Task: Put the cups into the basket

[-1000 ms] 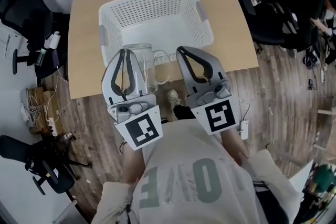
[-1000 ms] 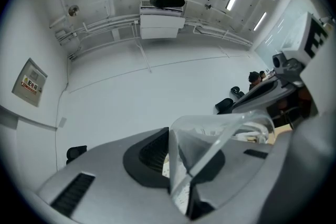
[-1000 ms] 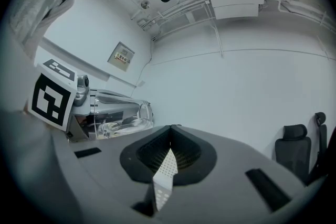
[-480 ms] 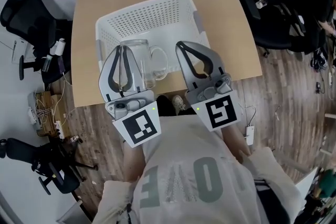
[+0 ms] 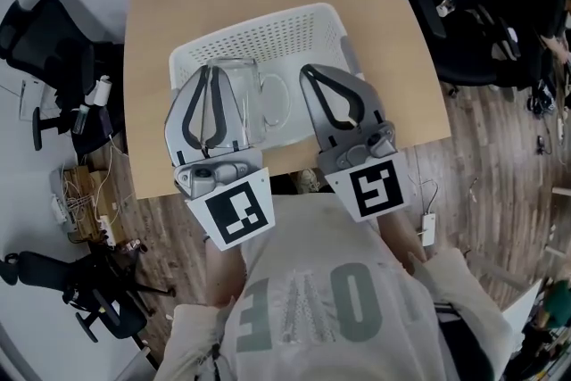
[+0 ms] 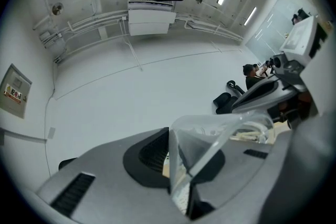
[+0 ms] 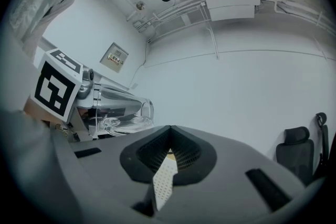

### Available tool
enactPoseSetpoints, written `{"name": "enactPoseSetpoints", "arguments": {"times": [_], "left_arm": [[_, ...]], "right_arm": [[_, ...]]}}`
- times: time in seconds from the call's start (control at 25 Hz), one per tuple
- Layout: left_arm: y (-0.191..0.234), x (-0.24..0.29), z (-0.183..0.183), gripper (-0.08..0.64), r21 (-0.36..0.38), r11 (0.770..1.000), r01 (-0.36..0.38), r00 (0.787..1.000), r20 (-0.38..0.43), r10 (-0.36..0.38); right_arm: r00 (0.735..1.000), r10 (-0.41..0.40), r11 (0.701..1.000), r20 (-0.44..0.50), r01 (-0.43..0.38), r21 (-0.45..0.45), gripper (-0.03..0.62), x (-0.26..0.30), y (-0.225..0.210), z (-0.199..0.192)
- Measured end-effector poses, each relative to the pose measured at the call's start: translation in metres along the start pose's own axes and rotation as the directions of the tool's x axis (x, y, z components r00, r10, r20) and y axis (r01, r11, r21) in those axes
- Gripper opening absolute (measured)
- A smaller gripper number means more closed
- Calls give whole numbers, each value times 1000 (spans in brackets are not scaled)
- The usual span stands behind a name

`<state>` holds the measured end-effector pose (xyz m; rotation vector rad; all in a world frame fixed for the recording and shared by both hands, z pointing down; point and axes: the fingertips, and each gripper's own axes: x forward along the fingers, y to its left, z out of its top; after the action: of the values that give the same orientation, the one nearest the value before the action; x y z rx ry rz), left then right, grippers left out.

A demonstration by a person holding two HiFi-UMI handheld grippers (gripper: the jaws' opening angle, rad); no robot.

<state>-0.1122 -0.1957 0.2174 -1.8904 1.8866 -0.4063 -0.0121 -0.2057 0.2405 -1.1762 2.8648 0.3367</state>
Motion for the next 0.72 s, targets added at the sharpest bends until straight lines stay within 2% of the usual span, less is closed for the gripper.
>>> {"name": "enactPoseSetpoints", "arguments": {"times": [0.16,0.28,0.52,0.6,0.64,0.72], "left_arm": [[16,26,2,38,-2,999,40,999,-4,-40],[24,50,2,38,-20,995,99,995,-6,-99],[23,91,1,38,2,970,242,969,-44,-242],[14,102,-9,38,-15,952,305,949,-81,-305],[7,106,-16,38,-19,938,346,932,-107,-345],[-12,111,-33,38,-13,899,437,886,-164,-434]], "right_arm": [[1000,-9,1000,-8,9,8,-3,21,-7,1],[1000,-18,1000,-23,18,-1,-3,35,-13,-1],[998,-30,999,-50,32,34,-3,55,-22,-9],[997,-43,998,-64,45,39,-3,61,-26,-12],[996,-51,998,-69,54,39,-3,64,-29,-14],[995,-66,996,-79,70,47,-3,69,-32,-18]]}}
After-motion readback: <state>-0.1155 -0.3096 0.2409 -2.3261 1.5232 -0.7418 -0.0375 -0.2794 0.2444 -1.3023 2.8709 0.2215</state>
